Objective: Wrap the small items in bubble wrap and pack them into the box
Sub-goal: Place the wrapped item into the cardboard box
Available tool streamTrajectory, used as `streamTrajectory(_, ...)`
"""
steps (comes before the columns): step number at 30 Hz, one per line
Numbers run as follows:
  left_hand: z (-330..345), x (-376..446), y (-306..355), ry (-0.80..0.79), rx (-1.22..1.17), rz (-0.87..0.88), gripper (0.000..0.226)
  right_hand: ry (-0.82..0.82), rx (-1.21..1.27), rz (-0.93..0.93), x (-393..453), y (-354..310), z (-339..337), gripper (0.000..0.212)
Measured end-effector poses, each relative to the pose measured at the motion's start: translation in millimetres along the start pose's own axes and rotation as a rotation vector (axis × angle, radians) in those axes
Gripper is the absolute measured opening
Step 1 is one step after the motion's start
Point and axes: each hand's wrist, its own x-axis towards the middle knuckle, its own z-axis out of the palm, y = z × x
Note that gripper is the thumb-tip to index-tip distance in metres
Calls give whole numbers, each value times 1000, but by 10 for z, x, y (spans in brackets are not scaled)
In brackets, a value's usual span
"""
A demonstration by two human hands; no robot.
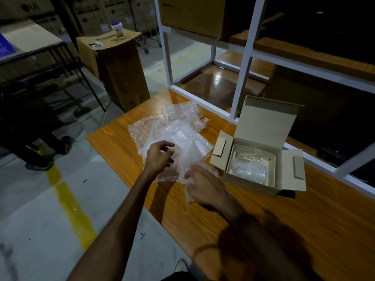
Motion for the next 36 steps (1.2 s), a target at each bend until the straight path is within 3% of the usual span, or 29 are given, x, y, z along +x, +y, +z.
streamTrajectory(4,4,265,19,60,322,213,21,-152,-171,6,194,45,208,57)
streamTrajectory(9,78,598,-27,-15,721,306,45,12,-220,86,343,20,315,73)
streamTrajectory(13,239,781,26,-166,894,318,71,72,-223,117,391,-48,330,75)
streamTrajectory(15,295,862,45,-199,974,353,66,77,-214,114,374,-52,342,73)
streamTrajectory(18,332,952,10,-196,1016,419,39,98,-205,112,338,-18,337,68)
streamTrajectory(21,332,997,-36,-162,986,472,18,110,-207,121,330,51,325,64)
streamTrajectory(24,308,1017,-83,-127,899,475,13,112,-193,146,333,99,331,66)
streamTrajectory(31,49,1072,261,247,388,375,15,127,-156,148,392,40,311,74)
streamTrajectory(36,-133,854,521,391,130,286,9,76,-101,148,470,-27,232,85)
